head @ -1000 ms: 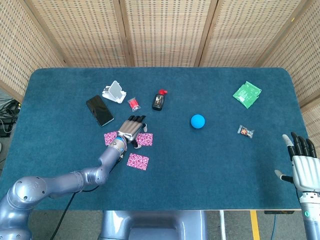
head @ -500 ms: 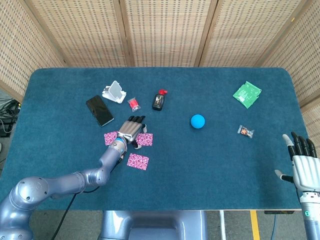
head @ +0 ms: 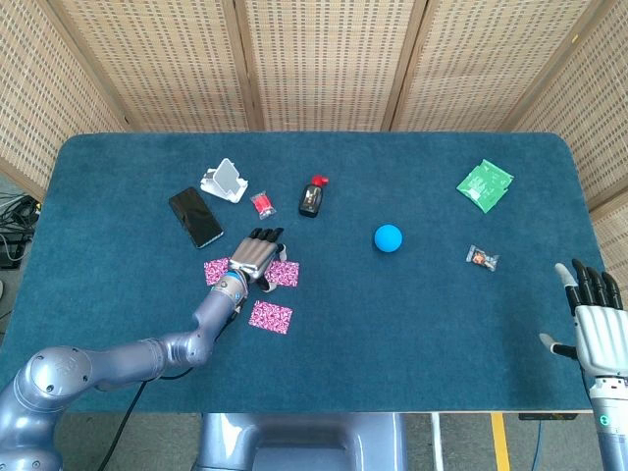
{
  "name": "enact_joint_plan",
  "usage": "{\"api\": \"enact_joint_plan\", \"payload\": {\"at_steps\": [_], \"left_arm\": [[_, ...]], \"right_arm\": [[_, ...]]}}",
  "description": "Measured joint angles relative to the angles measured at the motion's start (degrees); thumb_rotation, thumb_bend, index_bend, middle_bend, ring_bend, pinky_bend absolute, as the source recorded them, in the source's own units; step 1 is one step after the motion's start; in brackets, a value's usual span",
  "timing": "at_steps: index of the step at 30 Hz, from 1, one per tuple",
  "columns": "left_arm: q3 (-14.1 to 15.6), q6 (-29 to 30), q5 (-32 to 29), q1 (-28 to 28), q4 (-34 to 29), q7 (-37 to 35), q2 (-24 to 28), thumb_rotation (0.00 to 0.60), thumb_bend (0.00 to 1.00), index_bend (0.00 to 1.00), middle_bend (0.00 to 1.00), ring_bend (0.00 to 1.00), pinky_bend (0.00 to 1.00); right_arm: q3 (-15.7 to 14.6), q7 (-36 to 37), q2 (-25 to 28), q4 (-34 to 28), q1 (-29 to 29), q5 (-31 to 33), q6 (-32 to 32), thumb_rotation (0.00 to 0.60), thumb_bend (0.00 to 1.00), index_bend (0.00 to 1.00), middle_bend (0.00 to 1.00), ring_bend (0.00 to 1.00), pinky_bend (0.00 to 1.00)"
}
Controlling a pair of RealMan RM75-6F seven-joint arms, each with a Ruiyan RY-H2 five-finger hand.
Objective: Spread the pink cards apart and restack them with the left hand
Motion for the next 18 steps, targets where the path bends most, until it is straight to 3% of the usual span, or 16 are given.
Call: {"api": "enact_joint_plan", "payload": {"at_steps": [18], "left_arm": [[-1.33, 1.81, 0.5, 0.38, -4.71, -0.72, 3.22, 0.6, 0.29, 0.66, 0.0, 0.0, 0.0]], "right_arm": [[-0.22, 0.01, 0.2, -0.42, -0.1, -0.44, 0.28, 0.6, 0.0, 0.0, 0.0, 0.0, 0.0]]}}
